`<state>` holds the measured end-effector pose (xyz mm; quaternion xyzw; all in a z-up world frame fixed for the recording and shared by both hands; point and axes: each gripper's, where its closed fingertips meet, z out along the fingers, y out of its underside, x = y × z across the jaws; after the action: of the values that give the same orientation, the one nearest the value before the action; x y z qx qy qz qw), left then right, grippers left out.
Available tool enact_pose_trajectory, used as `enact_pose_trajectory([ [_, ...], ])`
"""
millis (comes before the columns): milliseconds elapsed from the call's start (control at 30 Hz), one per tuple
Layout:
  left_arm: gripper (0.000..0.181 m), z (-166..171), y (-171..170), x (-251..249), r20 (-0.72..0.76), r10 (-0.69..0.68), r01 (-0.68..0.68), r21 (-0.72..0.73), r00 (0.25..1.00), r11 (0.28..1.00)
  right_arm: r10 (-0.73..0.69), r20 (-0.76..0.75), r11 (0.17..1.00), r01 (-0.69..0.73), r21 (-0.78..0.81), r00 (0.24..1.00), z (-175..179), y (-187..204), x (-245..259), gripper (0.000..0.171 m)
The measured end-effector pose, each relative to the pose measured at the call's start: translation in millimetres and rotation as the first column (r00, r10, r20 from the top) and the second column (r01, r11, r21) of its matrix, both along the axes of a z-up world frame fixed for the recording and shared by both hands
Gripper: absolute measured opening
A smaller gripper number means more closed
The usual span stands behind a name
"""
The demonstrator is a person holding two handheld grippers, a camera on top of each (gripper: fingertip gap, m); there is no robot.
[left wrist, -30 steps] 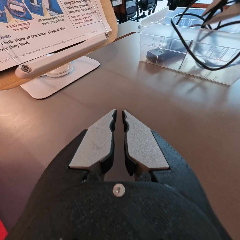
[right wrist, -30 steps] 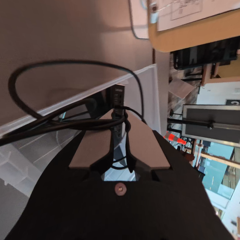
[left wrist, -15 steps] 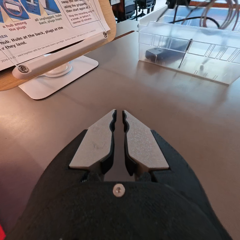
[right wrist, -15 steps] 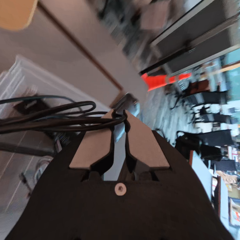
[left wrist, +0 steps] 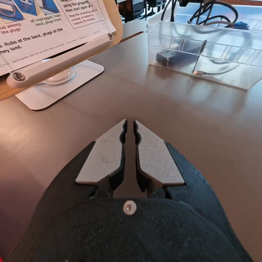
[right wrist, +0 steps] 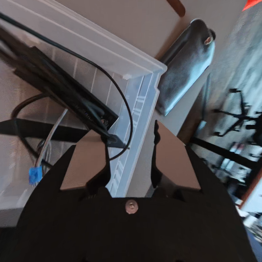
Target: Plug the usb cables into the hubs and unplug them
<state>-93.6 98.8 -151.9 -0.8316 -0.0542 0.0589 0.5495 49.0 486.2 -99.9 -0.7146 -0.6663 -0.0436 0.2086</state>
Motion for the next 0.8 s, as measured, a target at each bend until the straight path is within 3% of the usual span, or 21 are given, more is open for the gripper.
enact_pose_trajectory([
  [133, 0.006, 1, -1, 0, 0.014, 0.0, -0.001, 0.008, 1.0, 1.0, -0.119, -0.123, 0.978, 0.095, -0.185, 0.985, 15, -4, 28, 0.076],
  [367, 0.006, -3, 2, 4, -0.001, -0.016, 0.016, -0.023, 1.0, 1.0, -0.192, -0.212, 0.943, 0.12, -0.311, 0.958, 30, -5, 59, 0.079],
  [533, 0.006, -1, -1, 3, -0.006, -0.004, 0.004, -0.009, 1.0, 1.0, -0.012, -0.22, 0.9, -0.085, -0.427, 0.976, 11, -81, 64, 0.079],
  [700, 0.006, -3, 1, 4, 0.012, -0.014, 0.015, -0.019, 1.0, 1.0, 0.081, -0.23, 0.906, -0.168, -0.389, 0.97, -35, -125, 67, 0.058],
  [800, 0.006, -4, 1, 5, -0.007, -0.016, 0.016, -0.028, 1.0, 0.999, 0.114, -0.161, 0.88, -0.175, -0.441, 0.98, -57, -138, 66, 0.032],
])
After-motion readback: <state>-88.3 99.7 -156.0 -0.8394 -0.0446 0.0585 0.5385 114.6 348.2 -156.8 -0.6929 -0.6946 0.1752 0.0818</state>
